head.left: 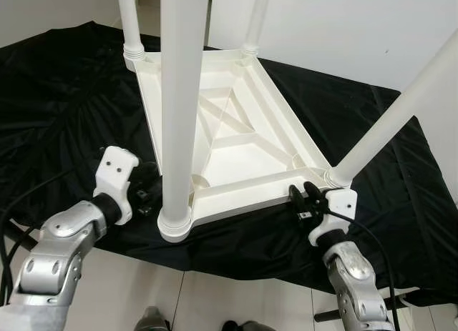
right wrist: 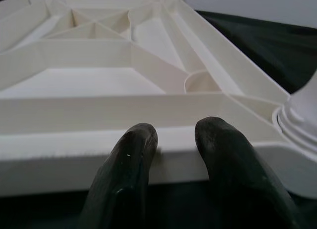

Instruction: Building children table

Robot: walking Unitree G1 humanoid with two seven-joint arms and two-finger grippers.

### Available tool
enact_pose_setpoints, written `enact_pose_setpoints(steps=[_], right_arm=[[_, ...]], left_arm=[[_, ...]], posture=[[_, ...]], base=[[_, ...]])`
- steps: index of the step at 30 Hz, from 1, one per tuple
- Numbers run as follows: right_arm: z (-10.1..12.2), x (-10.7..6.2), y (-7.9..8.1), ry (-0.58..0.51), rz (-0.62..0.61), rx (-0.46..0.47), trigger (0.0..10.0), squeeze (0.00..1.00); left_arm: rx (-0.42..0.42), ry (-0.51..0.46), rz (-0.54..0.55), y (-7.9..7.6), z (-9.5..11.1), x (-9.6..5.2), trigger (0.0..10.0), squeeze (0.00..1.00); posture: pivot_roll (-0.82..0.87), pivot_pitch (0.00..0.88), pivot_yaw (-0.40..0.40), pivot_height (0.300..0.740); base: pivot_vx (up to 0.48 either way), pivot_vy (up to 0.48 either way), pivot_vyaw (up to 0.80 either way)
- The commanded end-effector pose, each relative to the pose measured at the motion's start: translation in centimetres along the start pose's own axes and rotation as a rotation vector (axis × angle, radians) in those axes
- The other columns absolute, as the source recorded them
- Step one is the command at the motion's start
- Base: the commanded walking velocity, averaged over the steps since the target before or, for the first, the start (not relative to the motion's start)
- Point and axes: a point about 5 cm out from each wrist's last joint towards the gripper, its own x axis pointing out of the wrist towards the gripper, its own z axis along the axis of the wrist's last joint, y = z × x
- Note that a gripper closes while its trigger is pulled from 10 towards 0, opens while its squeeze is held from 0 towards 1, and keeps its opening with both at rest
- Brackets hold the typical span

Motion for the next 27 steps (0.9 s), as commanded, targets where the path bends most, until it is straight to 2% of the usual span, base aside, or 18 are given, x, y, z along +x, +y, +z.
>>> enact_pose_setpoints(steps=[1,7,15,27], right_arm=[[-0.4,-0.8,-0.5,0.039,-0.028,-0.013,10.0,0.00],[-1.3,-2.2,-0.7,0.106,-0.069,-0.034,10.0,0.00],[-1.8,-3.0,-0.4,0.147,-0.084,-0.019,10.0,0.00],[-2.3,-1.1,-0.7,0.171,-0.069,-0.012,10.0,0.00]], left_arm=[[-0.001,-0.009,0.017,-0.3,0.0,0.6,10.0,0.00],[-0.012,-0.060,-0.035,-1.2,1.1,1.3,10.0,0.00],[-0.021,-0.095,-0.096,-2.1,1.9,1.6,10.0,0.00],[-0.006,-0.095,-0.188,-3.2,2.2,1.5,10.0,0.00]], posture=[[0.16,0.099,-0.111,0.740],[0.16,0.098,-0.115,0.740],[0.15,0.093,-0.117,0.740],[0.16,0.101,-0.112,0.740]], base=[[0.000,0.000,0.00],[0.000,0.000,0.00],[0.000,0.000,0.00],[0.000,0.000,0.00]])
